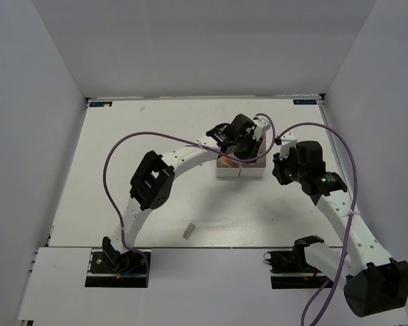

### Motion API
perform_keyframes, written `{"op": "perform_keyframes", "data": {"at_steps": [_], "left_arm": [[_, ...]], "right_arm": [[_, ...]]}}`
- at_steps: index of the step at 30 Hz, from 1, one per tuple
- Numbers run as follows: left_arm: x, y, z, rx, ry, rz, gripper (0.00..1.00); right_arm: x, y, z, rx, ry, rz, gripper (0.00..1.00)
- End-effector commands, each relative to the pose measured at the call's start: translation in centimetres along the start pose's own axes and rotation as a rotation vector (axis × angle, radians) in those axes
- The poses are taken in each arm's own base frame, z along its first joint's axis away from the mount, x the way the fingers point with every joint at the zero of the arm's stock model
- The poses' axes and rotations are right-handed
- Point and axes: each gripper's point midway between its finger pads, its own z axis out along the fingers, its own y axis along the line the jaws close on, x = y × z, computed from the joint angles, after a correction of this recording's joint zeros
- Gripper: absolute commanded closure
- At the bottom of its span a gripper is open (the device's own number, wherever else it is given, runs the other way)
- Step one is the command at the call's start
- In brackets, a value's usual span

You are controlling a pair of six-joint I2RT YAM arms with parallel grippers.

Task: Sort the stationery into containers
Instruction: Place the stationery in the storage box.

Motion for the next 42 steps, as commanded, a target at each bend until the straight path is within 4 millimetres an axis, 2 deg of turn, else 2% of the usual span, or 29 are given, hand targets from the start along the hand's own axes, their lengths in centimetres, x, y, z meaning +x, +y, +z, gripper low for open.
{"op": "perform_keyframes", "data": {"at_steps": [1,5,13,18,22,24,25,26,27,28,29,30,31,32,33,34,35,36,37,39,40,42], "left_arm": [[-1.9,0.8,-0.7,-0.063,-0.050,0.031,0.65],[-2.8,0.5,-1.3,-0.067,-0.071,0.048,0.56],[-4.5,-1.3,-2.6,-0.035,-0.111,0.070,0.53],[-4.6,-2.5,-3.5,-0.012,-0.121,0.076,0.68],[-4.8,-3.8,-4.7,0.020,-0.132,0.084,0.76],[-5.3,-4.9,-6.2,0.045,-0.157,0.080,0.78],[-4.6,-5.1,-6.2,0.053,-0.153,0.076,0.78],[-5.6,-6.0,-8.2,0.062,-0.208,0.086,0.78],[-4.3,-5.8,-8.3,0.055,-0.185,0.082,0.78],[-4.0,-5.9,-8.9,0.035,-0.189,0.084,0.74],[-3.3,-5.9,-9.4,0.000,-0.180,0.088,0.69],[-2.3,-5.8,-11.8,-0.022,-0.177,0.087,0.62],[-1.9,-5.3,-12.7,-0.066,-0.184,0.083,0.45],[0.8,-3.9,-14.9,-0.166,-0.128,0.076,0.32],[0.8,-4.2,-16.0,-0.164,-0.130,0.063,0.32],[2.2,-3.3,-17.3,-0.209,-0.113,0.052,0.28],[6.1,-1.3,-18.0,-0.293,0.006,0.040,0.28],[7.4,-0.9,-18.7,-0.315,0.028,-0.006,0.28],[10.7,0.3,-19.9,-0.346,0.077,-0.028,0.28],[13.9,1.6,-20.6,-0.372,0.134,-0.112,0.33],[18.2,1.9,-21.2,-0.362,0.188,-0.155,0.41],[19.8,2.1,-21.1,-0.356,0.175,-0.202,0.53]], "right_arm": [[-1.0,0.3,-0.3,-0.026,-0.055,-0.014,0.84],[-1.2,0.5,-0.3,-0.035,-0.062,-0.019,0.82],[-1.0,0.5,-0.3,-0.037,-0.057,-0.015,0.81],[-0.9,0.5,-0.2,-0.039,-0.056,-0.012,0.81],[-1.0,0.5,-0.2,-0.042,-0.058,-0.015,0.80],[-0.8,0.5,-0.1,-0.041,-0.052,-0.009,0.80],[-1.0,0.5,-0.2,-0.041,-0.058,-0.013,0.80],[-0.8,0.5,-0.2,-0.042,-0.054,-0.011,0.75],[-0.9,0.5,-0.2,-0.044,-0.058,-0.012,0.65],[-0.8,0.4,-0.2,-0.040,-0.055,-0.006,0.42],[-0.8,0.4,-0.2,-0.041,-0.056,-0.010,0.32],[-0.7,0.5,-0.2,-0.046,-0.054,-0.010,0.27],[-0.8,0.5,-0.2,-0.047,-0.056,-0.011,0.25],[-0.9,0.6,-0.3,-0.052,-0.060,-0.013,0.25],[-0.7,0.7,-0.1,-0.058,-0.055,-0.014,0.25],[-0.7,0.8,-0.1,-0.062,-0.055,-0.016,0.28],[-0.7,0.8,-0.2,-0.062,-0.055,-0.017,0.33],[-0.7,0.9,-0.2,-0.068,-0.056,-0.018,0.37],[-0.8,0.9,-0.2,-0.069,-0.058,-0.019,0.43],[-0.8,1.0,-0.2,-0.076,-0.058,-0.019,0.79],[-0.8,1.1,-0.2,-0.080,-0.059,-0.021,0.97],[-0.6,1.3,-0.1,-0.093,-0.052,-0.023,1.00]]}}
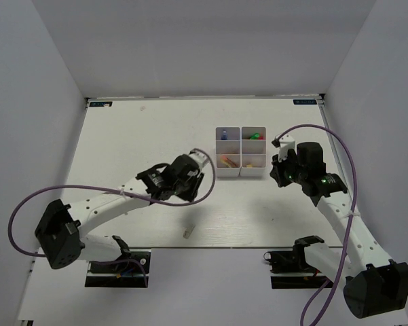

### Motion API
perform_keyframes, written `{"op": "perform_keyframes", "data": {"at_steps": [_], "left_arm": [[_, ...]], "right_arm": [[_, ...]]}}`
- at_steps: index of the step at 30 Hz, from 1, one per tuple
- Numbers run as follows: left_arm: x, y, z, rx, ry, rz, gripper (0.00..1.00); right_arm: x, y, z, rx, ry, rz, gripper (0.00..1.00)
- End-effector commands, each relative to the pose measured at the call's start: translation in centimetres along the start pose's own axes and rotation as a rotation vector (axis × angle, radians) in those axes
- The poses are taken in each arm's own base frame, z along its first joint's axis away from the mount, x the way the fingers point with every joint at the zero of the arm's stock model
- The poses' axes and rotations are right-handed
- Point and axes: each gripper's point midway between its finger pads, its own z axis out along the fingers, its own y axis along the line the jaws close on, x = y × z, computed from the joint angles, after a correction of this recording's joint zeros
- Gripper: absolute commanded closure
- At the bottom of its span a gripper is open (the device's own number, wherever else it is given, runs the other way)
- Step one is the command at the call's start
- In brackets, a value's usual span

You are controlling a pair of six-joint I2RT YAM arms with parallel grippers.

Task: Sort the stationery into containers
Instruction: Place the stationery in the storage box, then pick up the stationery from the corner of the board.

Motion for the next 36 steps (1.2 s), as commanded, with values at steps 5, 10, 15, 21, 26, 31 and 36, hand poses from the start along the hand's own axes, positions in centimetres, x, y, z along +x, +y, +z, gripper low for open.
{"op": "perform_keyframes", "data": {"at_steps": [5,10,15,21,26,31,36], "left_arm": [[10.5,1.0,1.2,-0.020,0.169,-0.139,0.53],[11.1,-0.1,1.7,-0.026,0.182,-0.092,0.44],[12.0,-0.7,2.5,-0.011,0.209,-0.099,0.42],[13.6,-1.2,3.1,0.016,0.247,-0.120,0.42],[14.2,-1.8,3.4,0.032,0.260,-0.120,0.42],[14.5,-2.1,3.8,0.013,0.279,-0.086,0.42],[15.5,-0.7,3.6,-0.119,0.301,0.014,0.51]], "right_arm": [[-0.4,0.3,0.5,-0.030,-0.018,-0.007,0.57],[0.1,0.0,0.8,-0.023,0.003,-0.005,0.42],[0.0,-0.3,0.8,-0.010,0.004,-0.009,0.41],[-0.1,-0.2,0.7,-0.009,0.003,-0.013,0.40],[0.0,-0.3,0.7,-0.006,0.003,-0.012,0.40],[-0.1,-0.3,0.6,-0.007,0.002,-0.012,0.40],[-0.1,-0.4,0.6,-0.003,0.000,-0.011,0.38]]}}
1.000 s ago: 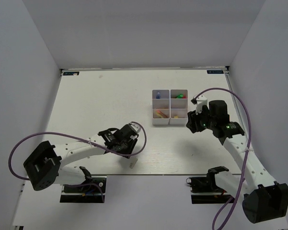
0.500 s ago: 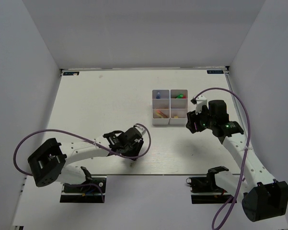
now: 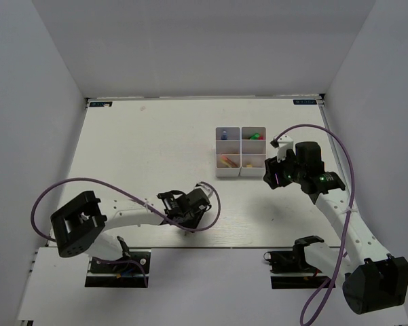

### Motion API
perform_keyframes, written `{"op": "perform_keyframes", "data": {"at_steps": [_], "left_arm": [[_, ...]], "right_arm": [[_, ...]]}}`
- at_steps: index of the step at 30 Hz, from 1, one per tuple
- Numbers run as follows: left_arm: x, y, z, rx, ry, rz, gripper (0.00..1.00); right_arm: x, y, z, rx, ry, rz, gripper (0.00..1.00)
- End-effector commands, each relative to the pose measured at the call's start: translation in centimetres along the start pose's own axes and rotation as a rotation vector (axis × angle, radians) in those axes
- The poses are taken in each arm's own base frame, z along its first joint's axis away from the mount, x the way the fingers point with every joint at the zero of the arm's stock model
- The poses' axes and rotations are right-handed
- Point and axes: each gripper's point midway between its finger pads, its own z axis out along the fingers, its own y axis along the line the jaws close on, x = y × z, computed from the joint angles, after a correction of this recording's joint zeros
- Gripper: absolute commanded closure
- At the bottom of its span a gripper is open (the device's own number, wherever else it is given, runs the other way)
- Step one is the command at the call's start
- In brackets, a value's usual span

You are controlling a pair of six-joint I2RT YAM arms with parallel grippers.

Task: Sort the stationery into containers
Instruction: Pick up the stationery from the corner of the board, then place the stationery in the storage box.

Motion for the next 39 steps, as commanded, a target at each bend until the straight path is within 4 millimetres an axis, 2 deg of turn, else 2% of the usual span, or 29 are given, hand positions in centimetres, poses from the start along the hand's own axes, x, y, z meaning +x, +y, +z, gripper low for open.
{"op": "perform_keyframes", "data": {"at_steps": [1,6,9,10,12,13,15,16,17,18,19,21,22,23,25,26,27,28,29,30,31,32,34,35,37,38,39], "left_arm": [[0.0,1.1,0.1,-0.121,-0.001,0.054,0.53],[1.8,2.2,0.6,-0.231,0.059,0.113,0.59],[2.1,2.4,0.9,-0.240,0.070,0.115,0.81],[1.6,2.1,0.8,-0.236,0.062,0.113,0.90],[1.0,2.0,0.6,-0.230,0.061,0.122,0.95],[-0.7,1.1,0.1,-0.199,0.023,0.108,0.95],[-2.7,0.7,-0.5,-0.168,-0.019,0.089,0.98],[-4.2,-0.2,-1.1,-0.098,-0.034,0.071,0.98],[-6.0,-1.2,-1.6,-0.055,-0.073,0.057,0.98],[-8.6,-1.0,-2.2,-0.029,-0.124,0.009,0.98],[-9.3,-1.7,-2.4,0.019,-0.127,0.017,0.99],[-13.5,-3.4,-3.7,0.125,-0.191,-0.018,0.99],[-14.9,-4.0,-4.0,0.155,-0.218,-0.018,0.99],[-17.7,-5.5,-4.9,0.206,-0.263,0.000,0.99],[-20.1,-6.1,-5.5,0.244,-0.310,0.020,0.99],[-21.5,-7.0,-4.9,0.268,-0.320,0.046,0.99],[-23.4,-7.4,-5.7,0.278,-0.367,0.075,0.99],[-24.1,-7.6,-5.0,0.278,-0.375,0.088,0.99],[-26.0,-8.1,-5.8,0.292,-0.427,0.125,0.99],[-27.3,-8.6,-5.6,0.318,-0.456,0.138,0.99],[-28.0,-9.0,-5.3,0.333,-0.470,0.155,0.99],[-29.6,-9.5,-5.8,0.361,-0.537,0.174,0.99],[-30.4,-9.7,-4.9,0.378,-0.557,0.199,0.99],[-32.0,-9.6,-5.3,0.387,-0.623,0.215,0.99],[-32.4,-9.7,-4.4,0.402,-0.635,0.230,0.99],[-33.6,-9.2,-4.7,0.409,-0.674,0.220,0.99],[-33.7,-9.8,-4.2,0.455,-0.661,0.219,0.99]], "right_arm": [[-0.8,-0.4,-0.1,0.017,-0.030,-0.017,0.38],[-0.9,-0.5,-0.2,0.023,-0.034,-0.017,0.38],[-1.0,-0.5,-0.2,0.021,-0.037,-0.021,0.38],[-0.9,-0.5,-0.2,0.025,-0.035,-0.018,0.38],[-0.9,-0.7,-0.3,0.031,-0.034,-0.017,0.38],[-1.0,-0.6,-0.3,0.032,-0.038,-0.019,0.38],[-1.0,-0.9,-0.3,0.048,-0.039,-0.024,0.38],[-1.0,-1.2,-0.4,0.063,-0.039,-0.024,0.38],[-0.9,-1.3,-0.4,0.066,-0.037,-0.023,0.38],[-1.0,-1.3,-0.3,0.067,-0.040,-0.025,0.38],[-0.9,-1.3,-0.3,0.068,-0.037,-0.025,0.38],[-0.8,-1.3,-0.2,0.066,-0.034,-0.026,0.38],[-0.9,-1.1,-0.3,0.059,-0.038,-0.025,0.38],[-1.0,-1.2,-0.2,0.062,-0.038,-0.024,0.38],[-0.9,-1.3,-0.2,0.064,-0.034,-0.025,0.38],[-0.9,-1.3,-0.2,0.065,-0.036,-0.024,0.38],[-0.9,-1.2,-0.2,0.063,-0.036,-0.024,0.38],[-0.9,-1.2,-0.2,0.062,-0.037,-0.023,0.38],[-1.0,-1.3,-0.2,0.063,-0.038,-0.023,0.38],[-0.9,-1.2,-0.2,0.061,-0.035,-0.024,0.38],[-0.9,-1.2,-0.2,0.061,-0.035,-0.024,0.37],[-0.8,-1.2,-0.2,0.061,-0.034,-0.022,0.37],[-0.8,-1.2,-0.2,0.061,-0.032,-0.023,0.37],[-0.9,-1.3,-0.3,0.066,-0.034,-0.024,0.37],[-1.0,-1.4,-0.3,0.072,-0.042,-0.030,0.37],[-1.1,-1.5,-0.5,0.080,-0.044,-0.032,0.37],[-1.2,-1.6,-0.5,0.084,-0.048,-0.032,0.37]]}}
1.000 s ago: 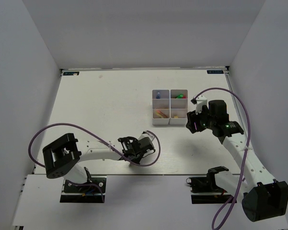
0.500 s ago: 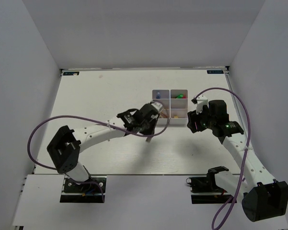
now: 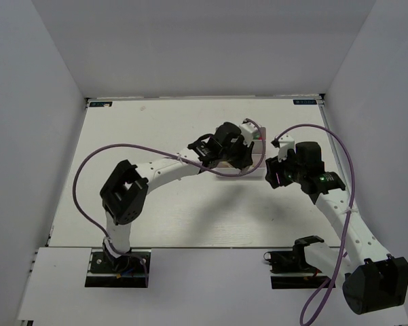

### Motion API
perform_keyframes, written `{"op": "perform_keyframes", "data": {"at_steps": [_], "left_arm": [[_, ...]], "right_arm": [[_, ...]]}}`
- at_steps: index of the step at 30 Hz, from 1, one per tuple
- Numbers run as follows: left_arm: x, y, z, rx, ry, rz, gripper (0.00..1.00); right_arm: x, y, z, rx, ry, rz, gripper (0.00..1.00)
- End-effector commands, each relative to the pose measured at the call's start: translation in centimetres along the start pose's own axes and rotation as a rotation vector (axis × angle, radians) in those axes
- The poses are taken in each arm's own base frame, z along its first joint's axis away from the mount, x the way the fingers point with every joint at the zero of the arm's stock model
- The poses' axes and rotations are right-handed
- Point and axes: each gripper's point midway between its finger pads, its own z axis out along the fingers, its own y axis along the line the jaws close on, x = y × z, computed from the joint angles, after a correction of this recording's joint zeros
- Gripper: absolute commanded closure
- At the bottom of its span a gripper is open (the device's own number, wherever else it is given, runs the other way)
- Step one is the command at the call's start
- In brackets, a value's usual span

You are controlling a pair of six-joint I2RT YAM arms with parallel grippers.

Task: Sort the stationery into containers
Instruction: Place the stationery in the storage box.

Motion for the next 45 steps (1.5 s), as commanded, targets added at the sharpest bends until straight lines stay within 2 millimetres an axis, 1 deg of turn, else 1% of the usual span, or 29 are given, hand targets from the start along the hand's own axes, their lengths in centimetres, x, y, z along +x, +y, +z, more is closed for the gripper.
{"op": "perform_keyframes", "data": {"at_steps": [1,2,3,4,5,6,7,8,9,11,12,14,17,19,20,21,22,24,30,33,34,37,38,40,41,42,45], "left_arm": [[-5.6,-0.7,0.2,0.117,-0.174,0.048,0.99],[-5.8,-0.1,0.7,0.121,-0.179,0.040,0.99],[-6.2,-0.2,0.9,0.144,-0.195,0.037,0.99],[-5.8,-0.2,1.6,0.154,-0.183,0.036,0.99],[-6.6,-0.4,1.7,0.163,-0.211,0.044,0.99],[-6.8,-0.3,1.9,0.167,-0.217,0.050,0.99],[-6.4,-0.1,2.6,0.173,-0.206,0.052,0.99],[-7.2,0.0,2.6,0.177,-0.223,0.058,0.99],[-7.5,0.1,2.8,0.182,-0.236,0.061,0.99],[-7.4,0.0,3.4,0.199,-0.235,0.073,0.99],[-7.3,0.3,3.7,0.199,-0.231,0.072,0.99],[-7.3,0.3,3.9,0.214,-0.232,0.067,0.99],[-6.8,0.2,4.2,0.227,-0.228,0.084,0.99],[-6.0,0.4,4.5,0.226,-0.213,0.092,0.98],[-5.5,0.7,4.6,0.219,-0.209,0.102,0.98],[-5.2,0.9,4.7,0.209,-0.206,0.110,0.95],[-5.2,1.0,4.7,0.200,-0.211,0.116,0.95],[-4.6,1.6,5.0,0.176,-0.203,0.138,0.92],[-3.5,3.3,5.7,0.099,-0.175,0.177,0.92],[-3.3,4.1,5.8,0.066,-0.169,0.214,0.90],[-3.2,4.1,5.8,0.062,-0.168,0.216,0.87],[-3.0,4.6,5.8,0.040,-0.166,0.217,0.82],[-3.1,4.5,5.7,0.037,-0.169,0.217,0.76],[-2.7,4.7,5.9,0.029,-0.161,0.211,0.73],[-2.5,5.0,5.9,0.022,-0.156,0.211,0.68],[-2.6,4.7,5.9,0.026,-0.157,0.206,0.65],[-2.9,4.6,5.7,0.029,-0.162,0.201,0.56]], "right_arm": [[-1.3,-1.2,-0.5,0.049,-0.059,-0.017,0.37],[-1.2,-0.7,-0.4,0.034,-0.054,-0.028,0.37],[-1.2,-0.7,-0.4,0.034,-0.055,-0.029,0.37],[-1.2,-0.7,-0.4,0.032,-0.054,-0.027,0.37],[-1.3,-0.6,-0.3,0.029,-0.058,-0.032,0.37],[-1.2,-0.6,-0.3,0.031,-0.055,-0.029,0.37],[-1.1,-0.6,-0.3,0.029,-0.051,-0.028,0.37],[-1.2,-0.6,-0.3,0.026,-0.056,-0.028,0.37],[-1.2,-0.6,-0.3,0.027,-0.056,-0.027,0.37],[-1.3,-0.5,-0.3,0.021,-0.059,-0.029,0.37],[-1.2,-0.4,-0.3,0.019,-0.056,-0.030,0.37],[-1.3,-0.5,-0.3,0.021,-0.057,-0.030,0.37],[-1.3,-0.6,-0.4,0.025,-0.058,-0.029,0.37],[-1.3,-0.5,-0.4,0.024,-0.060,-0.030,0.37],[-1.4,-0.5,-0.4,0.023,-0.061,-0.032,0.37],[-1.4,-0.5,-0.5,0.023,-0.063,-0.033,0.37],[-1.4,-0.5,-0.5,0.023,-0.063,-0.032,0.37],[-1.3,-0.4,-0.5,0.021,-0.062,-0.030,0.37],[-1.3,-0.4,-0.4,0.018,-0.061,-0.031,0.37],[-1.3,-0.4,-0.5,0.019,-0.062,-0.035,0.37],[-1.4,-0.5,-0.4,0.019,-0.062,-0.031,0.37],[-1.3,-0.4,-0.4,0.017,-0.060,-0.034,0.37],[-1.2,-0.4,-0.4,0.019,-0.058,-0.033,0.37],[-1.3,-0.5,-0.4,0.019,-0.061,-0.031,0.36],[-1.3,-0.5,-0.4,0.019,-0.061,-0.032,0.36],[-1.3,-0.4,-0.4,0.018,-0.061,-0.032,0.36],[-1.2,-0.4,-0.4,0.016,-0.059,-0.032,0.36]]}}
